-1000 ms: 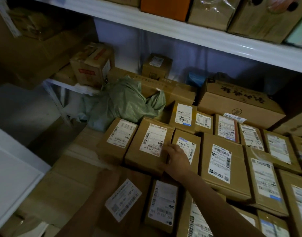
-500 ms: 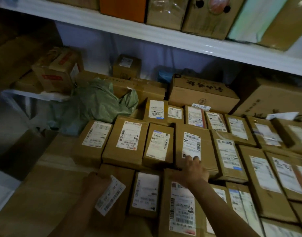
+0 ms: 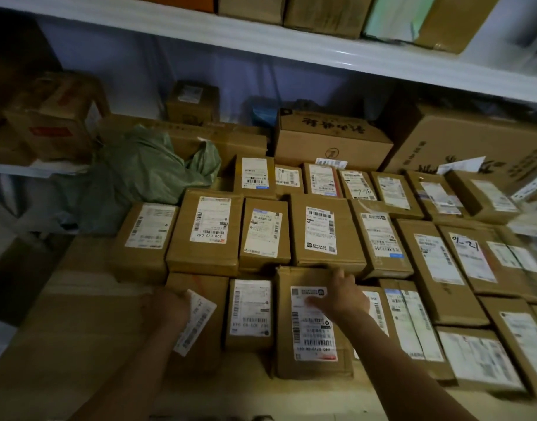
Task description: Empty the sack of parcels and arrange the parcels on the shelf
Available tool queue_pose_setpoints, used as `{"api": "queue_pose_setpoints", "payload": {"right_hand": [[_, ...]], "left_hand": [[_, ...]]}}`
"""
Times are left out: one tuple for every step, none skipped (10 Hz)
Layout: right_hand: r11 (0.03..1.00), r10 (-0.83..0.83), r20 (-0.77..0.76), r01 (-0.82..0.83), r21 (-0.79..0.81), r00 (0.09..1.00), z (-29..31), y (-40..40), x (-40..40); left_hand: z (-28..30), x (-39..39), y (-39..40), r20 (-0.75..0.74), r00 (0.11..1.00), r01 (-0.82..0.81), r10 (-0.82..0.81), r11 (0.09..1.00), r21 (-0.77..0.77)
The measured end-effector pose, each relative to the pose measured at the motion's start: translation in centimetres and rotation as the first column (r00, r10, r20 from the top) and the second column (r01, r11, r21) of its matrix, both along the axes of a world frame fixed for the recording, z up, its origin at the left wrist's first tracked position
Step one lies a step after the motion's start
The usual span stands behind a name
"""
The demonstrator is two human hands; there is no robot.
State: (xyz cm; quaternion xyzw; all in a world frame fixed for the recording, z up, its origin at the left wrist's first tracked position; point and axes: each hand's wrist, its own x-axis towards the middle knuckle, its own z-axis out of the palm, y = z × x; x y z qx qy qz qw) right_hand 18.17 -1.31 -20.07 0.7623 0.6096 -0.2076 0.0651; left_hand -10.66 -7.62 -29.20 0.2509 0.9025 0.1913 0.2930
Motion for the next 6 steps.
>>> {"api": "queue_pose_setpoints", "payload": {"right_hand": [[0.999,0.034,0.036,-0.035,0.010,0.999,0.2,-0.1,-0.1],[0.991,0.115,0.103,-0.121,0.053,0.988,0.5,-0.3,-0.4],[0.979,0.167,0.126,-0.179,0.095,0.978,0.8,-0.3,-0.6],[0.956,0.220,0.091,-0.234,0.176,0.971,1.5,0.2,0.0],[0.938,0.281,0.039,-0.283,0.199,0.959,2.9,1.2,2.0],[0.879,0.416,-0.045,-0.389,0.276,0.908,4.4,2.2,4.5]], "left_hand": [[0.3,0.9,0.4,-0.066,0.998,-0.009,0.002,0.995,-0.104],[2.2,2.9,0.4,-0.053,0.999,-0.012,0.004,0.991,-0.136],[4.3,4.6,0.1,-0.103,0.995,-0.001,-0.011,0.993,-0.114],[5.0,5.5,0.3,-0.207,0.978,0.017,-0.018,1.000,-0.006],[7.1,7.7,0.7,-0.259,0.965,0.031,0.026,0.977,0.213],[9.9,11.0,2.1,-0.253,0.967,0.098,-0.019,0.947,0.305]]}}
